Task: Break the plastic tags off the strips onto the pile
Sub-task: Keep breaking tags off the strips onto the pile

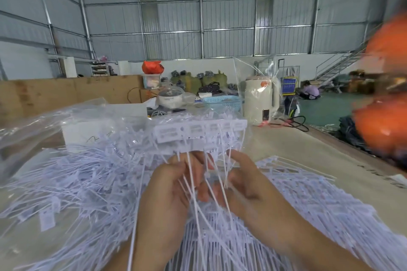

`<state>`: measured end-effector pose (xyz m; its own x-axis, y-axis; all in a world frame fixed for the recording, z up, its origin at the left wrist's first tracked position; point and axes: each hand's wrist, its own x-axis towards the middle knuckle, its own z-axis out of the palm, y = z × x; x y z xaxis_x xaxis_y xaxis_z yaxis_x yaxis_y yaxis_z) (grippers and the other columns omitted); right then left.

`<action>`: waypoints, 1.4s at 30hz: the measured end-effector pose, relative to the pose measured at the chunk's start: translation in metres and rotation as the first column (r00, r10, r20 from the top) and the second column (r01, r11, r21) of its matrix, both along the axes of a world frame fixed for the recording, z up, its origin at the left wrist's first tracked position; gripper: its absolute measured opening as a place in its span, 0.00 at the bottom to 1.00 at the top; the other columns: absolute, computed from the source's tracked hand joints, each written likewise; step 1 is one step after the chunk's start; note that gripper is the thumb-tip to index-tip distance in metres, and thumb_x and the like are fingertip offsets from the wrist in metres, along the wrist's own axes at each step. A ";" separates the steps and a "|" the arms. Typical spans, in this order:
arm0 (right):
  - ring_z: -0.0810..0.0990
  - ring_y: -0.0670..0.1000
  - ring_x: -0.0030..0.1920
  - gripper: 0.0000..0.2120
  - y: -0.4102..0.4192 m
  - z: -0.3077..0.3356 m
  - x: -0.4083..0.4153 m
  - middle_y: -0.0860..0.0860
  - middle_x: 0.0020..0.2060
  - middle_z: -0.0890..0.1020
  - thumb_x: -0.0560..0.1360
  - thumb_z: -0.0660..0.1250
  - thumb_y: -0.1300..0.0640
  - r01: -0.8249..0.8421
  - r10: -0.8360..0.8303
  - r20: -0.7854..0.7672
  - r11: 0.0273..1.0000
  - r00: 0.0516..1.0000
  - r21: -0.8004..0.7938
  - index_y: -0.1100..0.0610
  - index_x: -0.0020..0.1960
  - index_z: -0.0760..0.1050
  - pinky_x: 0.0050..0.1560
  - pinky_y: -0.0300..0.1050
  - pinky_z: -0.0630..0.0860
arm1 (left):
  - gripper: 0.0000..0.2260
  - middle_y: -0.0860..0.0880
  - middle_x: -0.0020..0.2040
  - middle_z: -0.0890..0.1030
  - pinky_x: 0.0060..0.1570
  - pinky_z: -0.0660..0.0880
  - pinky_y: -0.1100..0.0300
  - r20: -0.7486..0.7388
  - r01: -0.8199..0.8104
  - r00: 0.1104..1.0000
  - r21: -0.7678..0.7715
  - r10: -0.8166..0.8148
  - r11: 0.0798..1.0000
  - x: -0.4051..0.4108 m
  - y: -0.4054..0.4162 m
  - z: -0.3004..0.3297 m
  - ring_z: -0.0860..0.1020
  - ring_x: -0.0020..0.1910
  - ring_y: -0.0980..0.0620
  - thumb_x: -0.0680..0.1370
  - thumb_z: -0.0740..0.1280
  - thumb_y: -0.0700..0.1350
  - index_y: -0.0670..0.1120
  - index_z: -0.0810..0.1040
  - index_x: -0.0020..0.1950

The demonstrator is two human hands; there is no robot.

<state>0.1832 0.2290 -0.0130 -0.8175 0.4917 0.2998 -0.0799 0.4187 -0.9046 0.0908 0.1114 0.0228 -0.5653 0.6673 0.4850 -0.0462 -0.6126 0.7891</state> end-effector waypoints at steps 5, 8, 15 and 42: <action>0.64 0.48 0.24 0.11 0.016 0.011 0.012 0.49 0.26 0.68 0.78 0.66 0.58 0.223 -0.232 -0.167 0.972 0.958 -0.070 0.49 0.60 0.76 0.26 0.39 0.62 | 0.16 0.45 0.35 0.79 0.32 0.71 0.62 -0.135 -0.135 0.984 -0.135 0.117 0.982 -0.020 0.001 -0.004 0.72 0.26 0.54 0.69 0.58 0.49 0.46 0.78 0.26; 0.61 0.48 0.24 0.04 0.027 0.026 0.029 0.49 0.25 0.67 0.78 0.65 0.59 0.408 -0.391 -0.175 0.909 0.904 0.081 0.58 0.50 0.79 0.26 0.39 0.59 | 0.22 0.43 0.31 0.76 0.37 0.69 0.56 -0.353 -0.363 0.900 -0.283 0.256 0.888 -0.031 0.000 -0.008 0.72 0.27 0.54 0.66 0.62 0.63 0.44 0.79 0.33; 0.58 0.45 0.17 0.18 0.036 0.050 0.056 0.44 0.17 0.63 0.76 0.63 0.64 0.451 -0.458 0.160 0.889 0.874 0.082 0.47 0.32 0.71 0.19 0.34 0.56 | 0.27 0.56 0.25 0.73 0.31 0.68 0.69 -0.605 -0.534 0.764 -0.399 0.223 0.746 -0.047 -0.005 -0.008 0.73 0.25 0.63 0.62 0.68 0.68 0.43 0.77 0.34; 0.72 0.50 0.60 0.26 0.018 0.036 0.023 0.46 0.57 0.76 0.76 0.59 0.38 0.261 -0.231 -0.149 0.598 0.961 0.758 0.51 0.68 0.72 0.68 0.51 0.64 | 0.26 0.55 0.25 0.71 0.28 0.66 0.69 -0.773 -0.536 0.624 -0.319 0.112 0.781 -0.033 -0.003 -0.018 0.67 0.24 0.61 0.60 0.68 0.72 0.49 0.74 0.34</action>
<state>0.2061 0.2470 0.0226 -0.6835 0.2529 0.6847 0.1105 0.9631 -0.2454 0.0576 0.1087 0.0045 -0.4352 0.7556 0.4895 0.7481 0.0010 0.6636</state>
